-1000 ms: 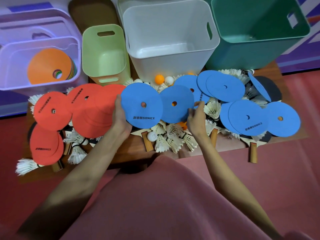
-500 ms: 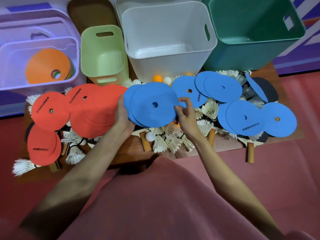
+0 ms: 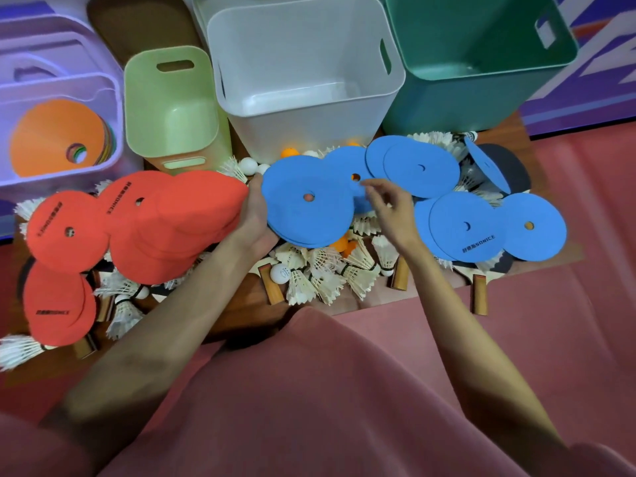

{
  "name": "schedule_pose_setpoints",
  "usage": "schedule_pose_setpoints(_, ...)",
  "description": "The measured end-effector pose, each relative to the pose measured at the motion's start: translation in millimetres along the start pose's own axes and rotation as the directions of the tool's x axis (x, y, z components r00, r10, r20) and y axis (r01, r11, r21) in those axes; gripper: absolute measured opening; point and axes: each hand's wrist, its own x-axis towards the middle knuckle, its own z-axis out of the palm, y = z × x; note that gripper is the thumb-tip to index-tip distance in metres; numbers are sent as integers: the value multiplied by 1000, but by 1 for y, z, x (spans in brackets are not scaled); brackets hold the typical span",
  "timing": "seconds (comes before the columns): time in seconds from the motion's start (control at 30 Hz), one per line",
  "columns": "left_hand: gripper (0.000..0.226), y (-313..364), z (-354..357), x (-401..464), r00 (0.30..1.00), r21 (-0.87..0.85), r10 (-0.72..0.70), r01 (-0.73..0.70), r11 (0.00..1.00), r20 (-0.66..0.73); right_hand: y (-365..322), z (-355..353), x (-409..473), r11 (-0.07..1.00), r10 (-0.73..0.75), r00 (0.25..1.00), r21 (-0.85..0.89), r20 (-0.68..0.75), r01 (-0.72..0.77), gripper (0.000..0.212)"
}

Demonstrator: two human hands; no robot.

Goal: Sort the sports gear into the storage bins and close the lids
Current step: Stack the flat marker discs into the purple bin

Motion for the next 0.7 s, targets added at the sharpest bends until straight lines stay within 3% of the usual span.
schedule_pose_setpoints(0.07,55,2,8,4,1000,3,17,-17,1000,2,11,-19,15,995,84,961,-22,-262,-93,22)
schedule_pose_setpoints(0.13,54,5,15,8,999,13,38,-38,999,-7,27,-40,31,956,250,861,-26,-444,-291,24)
schedule_pose_setpoints(0.2,51,7,20,12,999,26,46,-46,999,-17,43,-57,46,859,431,772,-49,-467,-509,6)
schedule_pose_setpoints(0.27,51,9,23,16,999,26,42,-41,999,-29,49,-64,56,786,502,733,-111,-459,-608,25)
schedule_pose_setpoints(0.33,52,9,24,19,999,43,37,-35,998,-31,42,-65,61,752,521,713,-143,-470,-644,17)
schedule_pose_setpoints(0.43,53,7,27,19,999,60,37,-37,998,-4,36,-64,67,679,576,652,-156,-494,-718,56)
schedule_pose_setpoints(0.57,54,6,28,19,999,46,34,-34,998,12,36,-60,67,682,591,642,-123,-488,-721,55)
schedule_pose_setpoints(0.7,53,6,23,21,999,43,44,-44,998,6,37,-56,61,847,372,774,-154,-512,-508,19)
